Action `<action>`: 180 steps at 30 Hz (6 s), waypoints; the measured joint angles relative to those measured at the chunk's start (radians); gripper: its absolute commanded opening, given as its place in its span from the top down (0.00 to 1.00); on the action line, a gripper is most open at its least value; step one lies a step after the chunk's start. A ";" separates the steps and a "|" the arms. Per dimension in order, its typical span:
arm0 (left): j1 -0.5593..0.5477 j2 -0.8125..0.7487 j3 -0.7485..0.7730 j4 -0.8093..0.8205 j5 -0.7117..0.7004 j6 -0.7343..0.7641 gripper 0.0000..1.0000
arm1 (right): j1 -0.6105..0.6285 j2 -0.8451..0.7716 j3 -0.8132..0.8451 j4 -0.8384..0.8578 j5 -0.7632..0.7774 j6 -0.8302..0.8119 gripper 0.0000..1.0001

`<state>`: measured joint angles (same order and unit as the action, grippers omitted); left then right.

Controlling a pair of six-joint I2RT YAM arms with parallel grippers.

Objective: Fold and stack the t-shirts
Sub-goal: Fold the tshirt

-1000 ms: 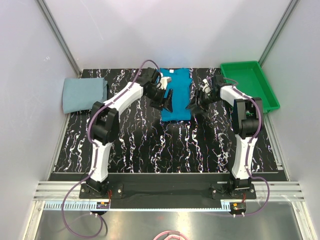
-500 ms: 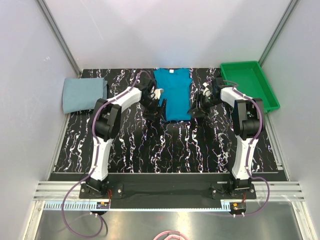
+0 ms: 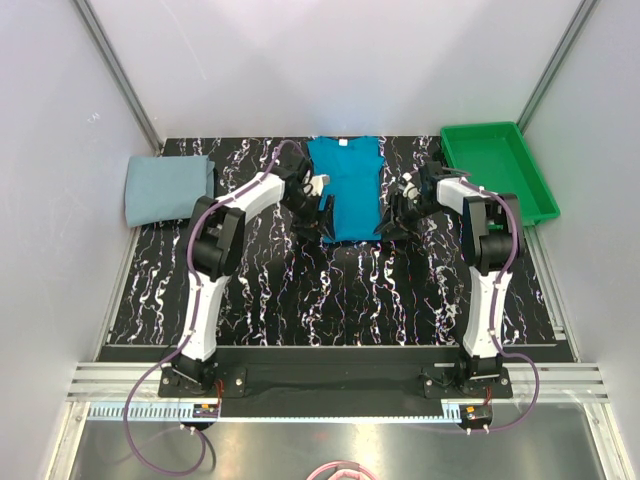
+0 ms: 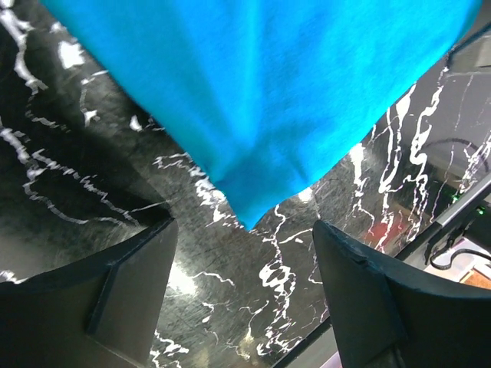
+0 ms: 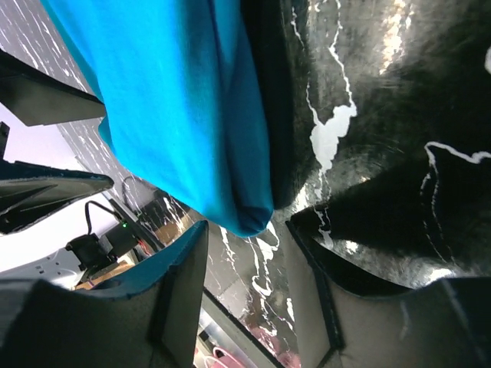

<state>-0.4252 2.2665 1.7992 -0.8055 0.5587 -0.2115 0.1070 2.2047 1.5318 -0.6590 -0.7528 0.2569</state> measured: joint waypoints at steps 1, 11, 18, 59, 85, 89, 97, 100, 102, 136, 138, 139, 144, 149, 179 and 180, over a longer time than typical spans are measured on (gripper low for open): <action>-0.002 0.003 0.002 0.002 0.005 0.000 0.23 | 0.003 0.002 0.002 0.000 -0.001 0.000 0.50; -0.018 0.029 0.021 0.021 0.050 -0.010 0.28 | 0.034 0.029 0.023 0.019 -0.020 0.010 0.55; -0.021 0.048 0.028 0.032 0.071 -0.024 0.44 | 0.037 0.046 0.037 0.020 -0.023 0.018 0.69; 0.046 -0.327 -0.113 -0.040 0.103 0.043 0.96 | 0.045 -0.328 -0.108 -0.165 -0.130 -0.085 0.97; 0.040 -0.055 0.317 -0.066 -0.048 0.167 1.00 | 0.008 -0.171 0.277 -0.116 0.041 -0.086 1.00; 0.040 -0.018 0.391 -0.058 -0.084 0.189 1.00 | 0.008 -0.130 0.340 -0.104 0.067 -0.091 1.00; 0.039 0.069 0.504 0.003 -0.179 0.229 1.00 | 0.008 -0.010 0.492 -0.070 0.126 -0.113 1.00; 0.036 0.114 0.536 0.031 -0.220 0.243 1.00 | 0.008 0.057 0.561 -0.055 0.151 -0.124 1.00; 0.034 0.149 0.560 0.059 -0.253 0.255 1.00 | 0.008 0.111 0.616 -0.040 0.172 -0.132 1.00; -0.010 0.177 0.588 0.173 -0.520 0.210 0.01 | -0.001 0.349 0.864 0.023 0.409 -0.150 0.34; -0.026 0.138 0.564 0.172 -0.451 0.171 0.01 | -0.001 0.329 0.853 0.024 0.344 -0.119 0.33; -0.032 0.126 0.555 0.171 -0.422 0.155 0.01 | 0.000 0.319 0.847 0.024 0.313 -0.102 0.33; -0.052 0.100 0.497 0.172 -0.243 0.082 0.01 | 0.000 0.306 0.834 0.042 0.191 -0.037 0.32; -0.072 0.148 0.481 0.172 -0.153 0.049 0.02 | 0.000 0.309 0.799 0.051 0.107 0.022 0.32; -0.100 0.125 0.205 0.235 -0.012 -0.064 0.04 | 0.058 0.345 0.635 0.041 -0.003 0.054 0.31; -0.100 0.109 0.182 0.233 -0.011 -0.068 0.03 | 0.061 0.337 0.622 0.035 -0.003 0.053 0.31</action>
<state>-0.5247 2.3756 1.9816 -0.5728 0.5472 -0.2794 0.1677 2.5416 2.1540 -0.6235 -0.7563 0.3099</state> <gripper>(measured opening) 0.969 0.689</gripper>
